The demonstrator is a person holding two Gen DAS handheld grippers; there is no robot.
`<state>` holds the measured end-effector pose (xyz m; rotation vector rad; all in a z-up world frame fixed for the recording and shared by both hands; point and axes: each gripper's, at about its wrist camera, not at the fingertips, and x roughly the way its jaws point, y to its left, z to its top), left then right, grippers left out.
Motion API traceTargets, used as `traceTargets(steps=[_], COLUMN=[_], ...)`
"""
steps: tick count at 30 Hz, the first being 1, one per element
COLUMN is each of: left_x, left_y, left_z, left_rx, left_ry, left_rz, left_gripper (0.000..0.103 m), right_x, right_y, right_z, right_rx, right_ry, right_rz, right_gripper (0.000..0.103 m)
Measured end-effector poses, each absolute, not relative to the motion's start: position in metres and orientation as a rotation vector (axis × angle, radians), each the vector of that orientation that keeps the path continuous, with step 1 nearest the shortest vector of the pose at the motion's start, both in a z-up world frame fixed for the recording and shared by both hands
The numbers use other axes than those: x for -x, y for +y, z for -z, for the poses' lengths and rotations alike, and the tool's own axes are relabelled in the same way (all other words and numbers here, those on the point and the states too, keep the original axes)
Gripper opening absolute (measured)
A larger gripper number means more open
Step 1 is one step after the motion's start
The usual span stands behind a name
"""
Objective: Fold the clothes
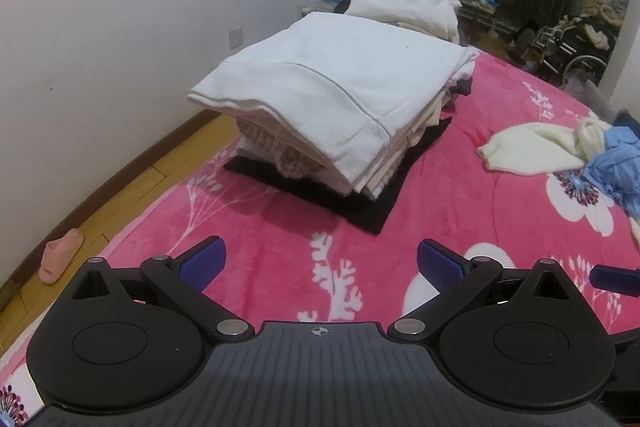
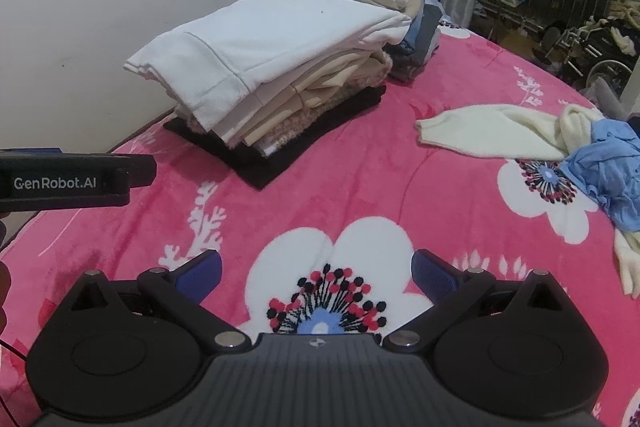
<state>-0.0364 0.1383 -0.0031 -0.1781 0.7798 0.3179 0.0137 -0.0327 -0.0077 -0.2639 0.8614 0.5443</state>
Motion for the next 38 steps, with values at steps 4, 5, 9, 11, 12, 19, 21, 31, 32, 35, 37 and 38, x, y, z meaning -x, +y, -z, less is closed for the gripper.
traceTargets(steps=[4,5,9,11,12,19,21,31,32,35,37,38], left_x=[0.0367,0.0368,0.0371,0.0372,0.0371,0.0372,0.0372,0.0357,0.0359,0.0366,0.0366,0.0366], left_y=[0.1385,0.1386,0.1392,0.1392,0.1392,0.1393,0.1393,0.1402,0.1402,0.1401,0.1403,0.1405], left_z=[0.0034,0.0034,0.0035,0.0038,0.0040,0.0041,0.0043,0.0045,0.0045,0.0045,0.0045,0.0045], left_rx=[0.178,0.179,0.182,0.184,0.184,0.181,0.181,0.179,0.179,0.179,0.179,0.179], left_ry=[0.784,0.785,0.786,0.788,0.790,0.790,0.792,0.796,0.795,0.794,0.793,0.793], left_rz=[-0.316,-0.317,-0.321,-0.324,-0.324,-0.324,-0.323,-0.322,-0.322,-0.323,-0.323,-0.323], left_gripper=[0.103,0.103,0.103,0.103,0.103,0.103,0.103,0.103,0.103,0.103,0.103,0.103], right_x=[-0.0135,-0.0134,-0.0135,-0.0134,-0.0133,-0.0123,-0.0124,-0.0137,-0.0137,-0.0136,-0.0136,-0.0136], right_y=[-0.0321,-0.0319,-0.0309,-0.0304,-0.0302,-0.0296,-0.0298,-0.0305,-0.0304,-0.0302,-0.0304,-0.0304], right_z=[0.0083,0.0085,0.0096,0.0101,0.0103,0.0120,0.0123,0.0132,0.0134,0.0139,0.0140,0.0140], right_rx=[0.267,0.268,0.270,0.271,0.271,0.275,0.275,0.273,0.273,0.274,0.273,0.273], right_ry=[0.862,0.863,0.866,0.868,0.869,0.872,0.874,0.880,0.881,0.883,0.883,0.884], right_rz=[-0.546,-0.546,-0.548,-0.547,-0.547,-0.546,-0.545,-0.545,-0.545,-0.545,-0.545,-0.544], right_gripper=[0.103,0.103,0.103,0.103,0.103,0.103,0.103,0.103,0.103,0.103,0.103,0.103])
